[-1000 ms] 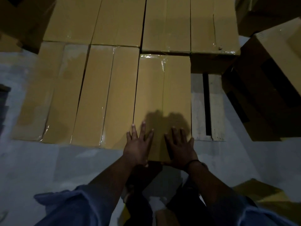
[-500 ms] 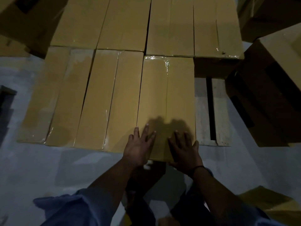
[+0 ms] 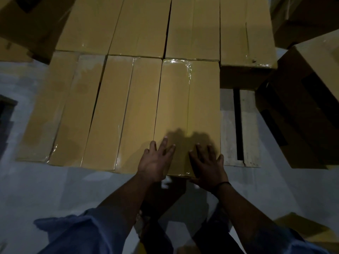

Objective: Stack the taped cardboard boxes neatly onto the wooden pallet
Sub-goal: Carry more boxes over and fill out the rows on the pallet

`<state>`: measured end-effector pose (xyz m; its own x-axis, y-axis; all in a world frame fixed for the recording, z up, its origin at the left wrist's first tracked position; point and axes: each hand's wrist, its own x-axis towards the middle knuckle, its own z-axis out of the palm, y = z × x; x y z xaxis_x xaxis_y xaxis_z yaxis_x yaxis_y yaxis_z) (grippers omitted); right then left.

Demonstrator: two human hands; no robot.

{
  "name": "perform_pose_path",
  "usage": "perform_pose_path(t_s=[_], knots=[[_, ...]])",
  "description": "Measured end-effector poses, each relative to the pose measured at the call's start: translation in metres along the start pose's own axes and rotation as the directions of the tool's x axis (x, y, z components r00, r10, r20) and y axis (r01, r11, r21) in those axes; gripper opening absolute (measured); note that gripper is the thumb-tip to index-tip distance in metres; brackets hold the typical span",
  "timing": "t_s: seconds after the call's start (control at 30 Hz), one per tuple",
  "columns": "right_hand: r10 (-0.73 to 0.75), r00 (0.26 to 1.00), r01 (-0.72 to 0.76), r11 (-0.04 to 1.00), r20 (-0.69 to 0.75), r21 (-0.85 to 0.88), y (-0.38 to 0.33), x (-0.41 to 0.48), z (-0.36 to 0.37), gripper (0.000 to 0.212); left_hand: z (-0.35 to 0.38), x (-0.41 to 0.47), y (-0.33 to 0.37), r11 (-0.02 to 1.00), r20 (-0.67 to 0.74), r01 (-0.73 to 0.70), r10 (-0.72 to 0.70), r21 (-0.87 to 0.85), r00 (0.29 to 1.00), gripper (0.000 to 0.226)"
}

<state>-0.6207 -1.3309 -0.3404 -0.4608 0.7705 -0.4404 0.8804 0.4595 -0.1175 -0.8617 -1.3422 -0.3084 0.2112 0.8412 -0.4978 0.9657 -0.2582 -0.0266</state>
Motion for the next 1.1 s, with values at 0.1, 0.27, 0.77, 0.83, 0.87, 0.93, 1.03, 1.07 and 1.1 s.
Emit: perform_pose_path(t_s=[0.1, 0.27, 0.77, 0.83, 0.87, 0.93, 1.03, 1.07, 1.1], knots=[[0.007, 1.0, -0.007, 1.0, 0.005, -0.005, -0.001, -0.001, 0.001, 0.118, 0.001, -0.001, 0.001, 1.0, 0.002, 0.003, -0.003, -0.005, 1.0, 0.128], [0.016, 1.0, -0.016, 1.0, 0.024, -0.021, -0.001, -0.001, 0.002, 0.118, -0.002, -0.003, 0.001, 1.0, 0.04, -0.004, 0.004, -0.013, 0.999, 0.138], [-0.002, 0.998, 0.004, 0.999, 0.069, -0.041, 0.005, -0.002, 0.007, 0.111, 0.009, -0.009, -0.022, 0.977, 0.05, -0.169, 0.164, 0.126, 0.985, 0.097], [-0.003, 0.997, 0.005, 0.999, 0.073, -0.033, 0.005, -0.002, 0.007, 0.111, 0.008, -0.008, -0.023, 0.979, 0.049, -0.168, 0.163, 0.119, 0.985, 0.099], [-0.001, 0.997, 0.003, 1.0, 0.074, -0.03, 0.005, -0.002, 0.007, 0.112, 0.007, -0.008, -0.024, 0.979, 0.052, -0.168, 0.163, 0.114, 0.985, 0.098], [0.007, 0.997, -0.005, 1.0, 0.081, -0.029, 0.004, -0.002, 0.006, 0.113, 0.007, -0.007, -0.025, 0.978, 0.048, -0.173, 0.169, 0.116, 0.985, 0.096], [0.003, 0.997, 0.0, 0.999, 0.082, -0.038, 0.003, -0.001, 0.005, 0.113, 0.006, -0.007, -0.025, 0.974, 0.044, -0.185, 0.181, 0.129, 0.982, 0.093], [0.002, 0.996, 0.002, 0.999, 0.087, -0.042, 0.003, -0.001, 0.005, 0.112, 0.007, -0.007, -0.025, 0.974, 0.042, -0.185, 0.181, 0.13, 0.983, 0.093], [0.0, 0.996, 0.003, 0.999, 0.085, -0.044, 0.003, 0.0, 0.006, 0.111, 0.007, -0.008, -0.025, 0.975, 0.037, -0.182, 0.179, 0.128, 0.983, 0.093]])
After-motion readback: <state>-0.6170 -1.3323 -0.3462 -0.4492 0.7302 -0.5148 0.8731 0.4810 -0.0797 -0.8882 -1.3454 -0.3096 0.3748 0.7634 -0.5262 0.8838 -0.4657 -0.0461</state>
